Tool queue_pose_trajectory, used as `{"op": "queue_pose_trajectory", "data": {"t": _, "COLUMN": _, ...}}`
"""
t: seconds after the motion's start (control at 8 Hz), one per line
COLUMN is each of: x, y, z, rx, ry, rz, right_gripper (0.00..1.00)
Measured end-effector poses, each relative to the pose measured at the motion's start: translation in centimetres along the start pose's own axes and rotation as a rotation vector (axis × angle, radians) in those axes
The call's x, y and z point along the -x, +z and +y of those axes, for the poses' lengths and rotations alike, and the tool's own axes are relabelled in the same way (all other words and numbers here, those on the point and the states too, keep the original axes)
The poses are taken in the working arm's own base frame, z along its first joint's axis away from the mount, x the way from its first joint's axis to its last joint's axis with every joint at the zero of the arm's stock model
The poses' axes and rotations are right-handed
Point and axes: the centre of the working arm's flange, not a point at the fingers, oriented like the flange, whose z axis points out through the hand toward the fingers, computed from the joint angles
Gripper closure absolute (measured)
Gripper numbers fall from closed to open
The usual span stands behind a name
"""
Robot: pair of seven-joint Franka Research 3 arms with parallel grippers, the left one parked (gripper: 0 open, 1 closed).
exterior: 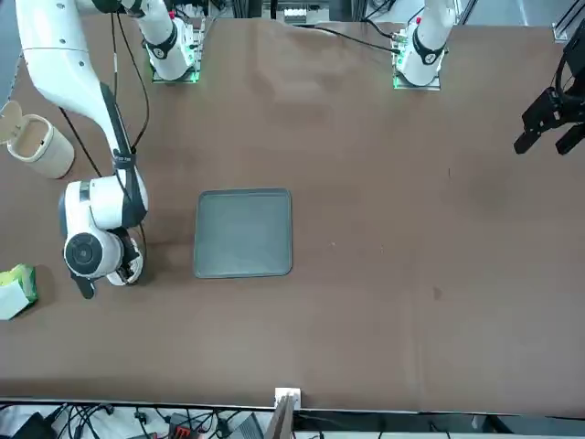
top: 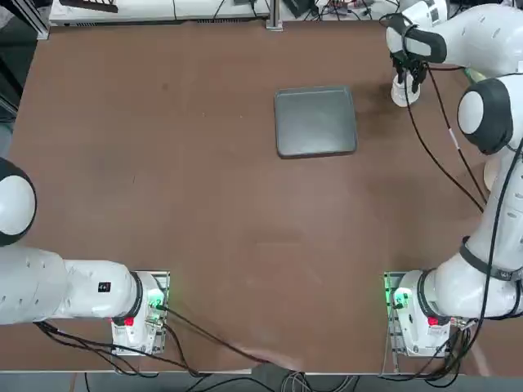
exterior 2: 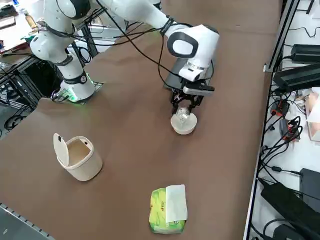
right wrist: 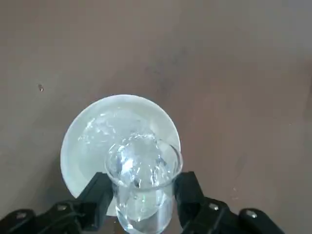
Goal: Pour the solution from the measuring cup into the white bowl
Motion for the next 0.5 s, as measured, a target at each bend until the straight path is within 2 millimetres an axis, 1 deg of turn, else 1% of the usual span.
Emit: {"op": "queue_pose_trajectory", "data": {"t": 0.5, "x": -0.72, "y": 0.24, "z": 0.43, "rx": -0.014, "ry": -0.038, "rz": -0.033, "right_gripper": 0.27}}
